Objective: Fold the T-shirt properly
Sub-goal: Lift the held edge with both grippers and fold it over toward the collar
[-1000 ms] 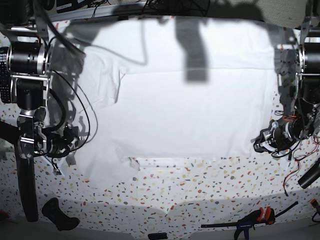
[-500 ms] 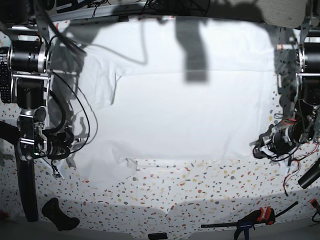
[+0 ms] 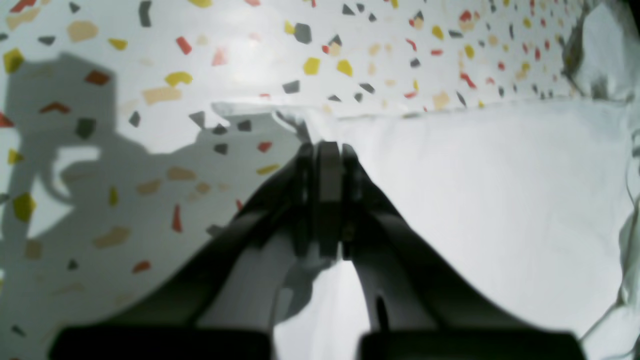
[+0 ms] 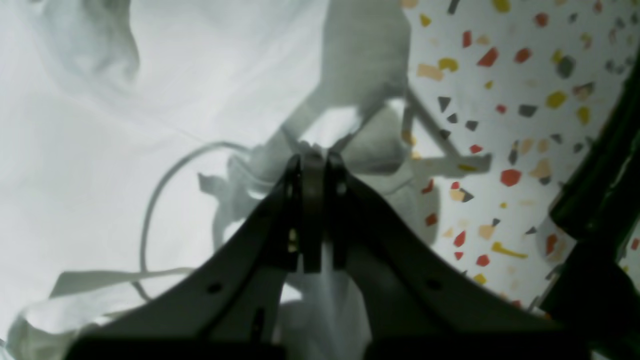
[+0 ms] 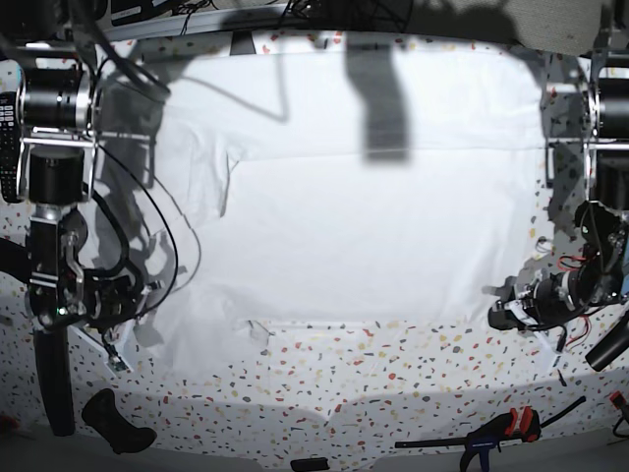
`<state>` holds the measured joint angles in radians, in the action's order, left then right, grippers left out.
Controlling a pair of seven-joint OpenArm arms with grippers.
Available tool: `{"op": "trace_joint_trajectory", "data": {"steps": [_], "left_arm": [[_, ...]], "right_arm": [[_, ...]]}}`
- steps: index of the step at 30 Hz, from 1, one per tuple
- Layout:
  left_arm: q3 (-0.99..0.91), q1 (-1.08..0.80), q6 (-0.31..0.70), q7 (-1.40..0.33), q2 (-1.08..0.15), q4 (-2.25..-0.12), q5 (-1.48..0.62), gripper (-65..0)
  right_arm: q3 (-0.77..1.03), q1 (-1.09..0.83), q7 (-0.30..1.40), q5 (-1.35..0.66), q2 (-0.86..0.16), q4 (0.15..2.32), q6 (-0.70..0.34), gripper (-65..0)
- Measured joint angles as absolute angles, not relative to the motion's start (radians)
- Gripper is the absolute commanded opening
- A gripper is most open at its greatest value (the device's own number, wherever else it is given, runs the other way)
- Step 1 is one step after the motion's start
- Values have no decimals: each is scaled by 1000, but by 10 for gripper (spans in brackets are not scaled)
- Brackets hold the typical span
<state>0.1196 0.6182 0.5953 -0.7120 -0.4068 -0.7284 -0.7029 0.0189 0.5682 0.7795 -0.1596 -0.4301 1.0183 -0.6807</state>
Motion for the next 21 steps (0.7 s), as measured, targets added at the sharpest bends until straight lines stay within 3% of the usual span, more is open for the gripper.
{"op": "trace_joint_trajectory", "data": {"steps": [5,14,21], "left_arm": [[121,546,599,-712,-425,-840,-705,-650],[125,414,585,-825,-567,-1162,-788,-650],[115,254,587,-877,-600,-1384,-770,-650]], "right_arm": [[41,442,791,-159,-428,1203,-681,-650],[185,239,881,-239,-428,1571,-682,-650],[296,63,893,-265,-426,1749,-682,-650]]}}
